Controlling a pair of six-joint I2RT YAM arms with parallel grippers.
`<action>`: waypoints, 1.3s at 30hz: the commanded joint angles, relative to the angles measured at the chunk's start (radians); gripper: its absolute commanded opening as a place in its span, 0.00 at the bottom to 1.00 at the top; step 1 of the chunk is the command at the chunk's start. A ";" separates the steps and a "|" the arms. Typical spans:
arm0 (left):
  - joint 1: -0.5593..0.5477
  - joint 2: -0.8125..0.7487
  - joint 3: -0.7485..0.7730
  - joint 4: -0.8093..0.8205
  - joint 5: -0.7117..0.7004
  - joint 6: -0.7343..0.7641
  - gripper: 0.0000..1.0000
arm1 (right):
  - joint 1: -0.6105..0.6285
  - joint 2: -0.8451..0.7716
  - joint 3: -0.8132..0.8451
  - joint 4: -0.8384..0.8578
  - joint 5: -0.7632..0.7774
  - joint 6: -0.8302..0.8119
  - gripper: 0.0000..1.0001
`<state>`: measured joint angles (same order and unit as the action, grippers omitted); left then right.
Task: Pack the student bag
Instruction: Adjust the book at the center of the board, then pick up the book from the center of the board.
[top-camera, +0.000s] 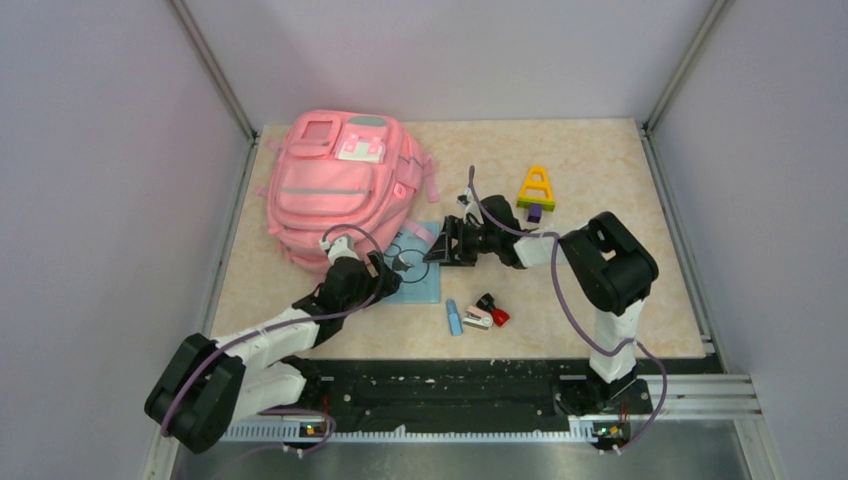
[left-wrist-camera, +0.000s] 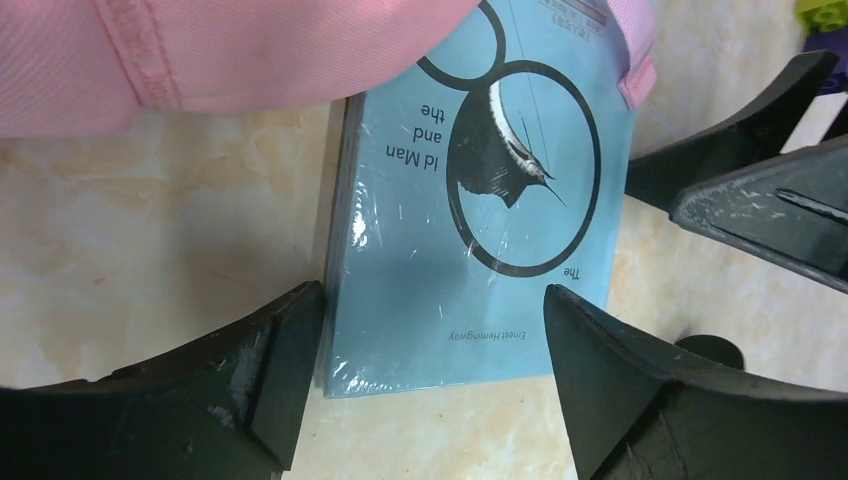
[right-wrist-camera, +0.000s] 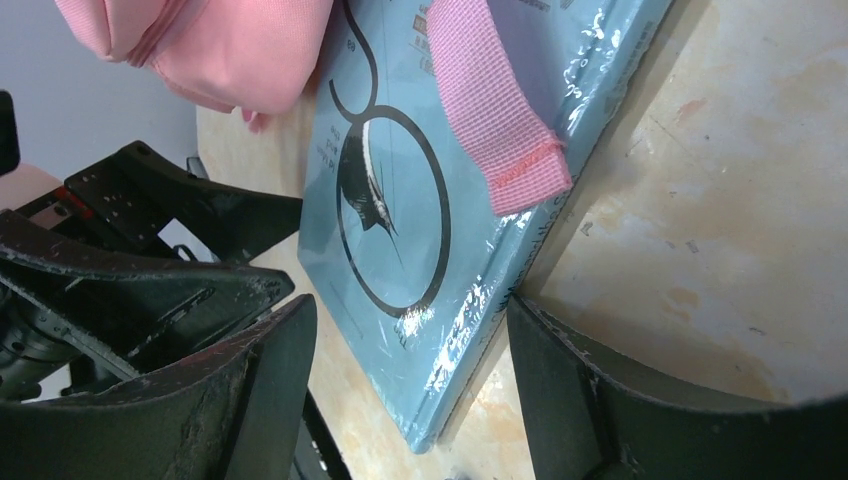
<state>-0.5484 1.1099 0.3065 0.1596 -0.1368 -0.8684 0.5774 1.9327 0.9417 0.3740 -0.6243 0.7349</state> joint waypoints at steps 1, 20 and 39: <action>0.000 -0.017 -0.081 0.162 0.179 -0.121 0.84 | 0.029 -0.010 -0.011 0.002 0.021 -0.003 0.68; -0.031 -0.125 -0.059 0.581 0.203 -0.170 0.82 | 0.053 -0.036 -0.114 -0.006 0.124 0.021 0.65; -0.026 -0.234 0.019 0.203 0.150 0.091 0.84 | 0.034 -0.178 -0.201 0.219 0.083 0.146 0.00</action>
<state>-0.5777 0.9585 0.2379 0.5201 0.0456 -0.9447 0.6151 1.8683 0.7467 0.6006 -0.5873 0.9279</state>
